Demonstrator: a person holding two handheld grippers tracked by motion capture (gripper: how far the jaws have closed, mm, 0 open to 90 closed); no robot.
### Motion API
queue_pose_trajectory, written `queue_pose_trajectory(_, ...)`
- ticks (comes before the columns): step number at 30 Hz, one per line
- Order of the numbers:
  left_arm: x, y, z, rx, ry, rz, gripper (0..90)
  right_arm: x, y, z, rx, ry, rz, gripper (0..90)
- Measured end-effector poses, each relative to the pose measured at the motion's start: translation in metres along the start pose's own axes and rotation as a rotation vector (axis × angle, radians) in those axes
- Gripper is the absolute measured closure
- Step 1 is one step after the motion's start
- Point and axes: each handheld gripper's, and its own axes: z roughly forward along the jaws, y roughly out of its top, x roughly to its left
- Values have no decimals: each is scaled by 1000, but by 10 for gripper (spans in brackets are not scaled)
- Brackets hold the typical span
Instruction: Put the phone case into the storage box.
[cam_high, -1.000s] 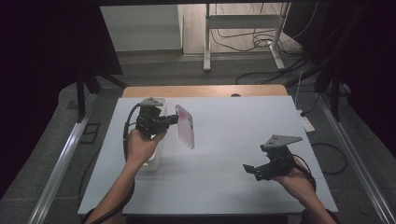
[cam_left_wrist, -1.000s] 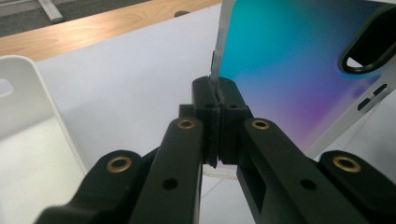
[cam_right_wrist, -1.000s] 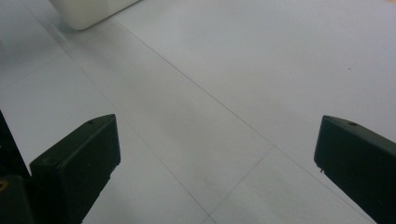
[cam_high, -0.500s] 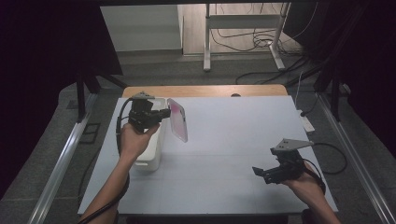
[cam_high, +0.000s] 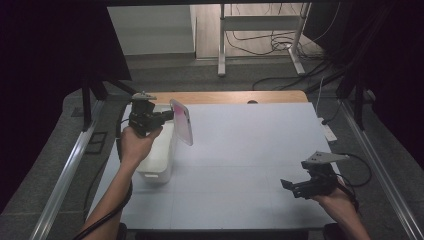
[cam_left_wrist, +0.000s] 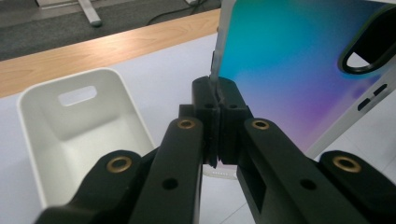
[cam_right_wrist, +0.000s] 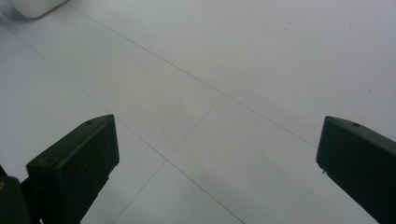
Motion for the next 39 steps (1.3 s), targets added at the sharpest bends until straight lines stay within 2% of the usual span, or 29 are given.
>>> queue_pose_trajectory(8, 8, 5, -5, -5, 21, -6, 882, -8, -11, -8, 1, -32, 31, 0)
queue_pose_trajectory(23, 24, 12, -11, -11, 68, -18, 882, -13, -26, -24, -1, -77, 74, 0)
queue_pose_trajectory(39, 40, 16, -13, -11, 115, -36, 882, -15, -30, -27, -12, -90, 92, 0)
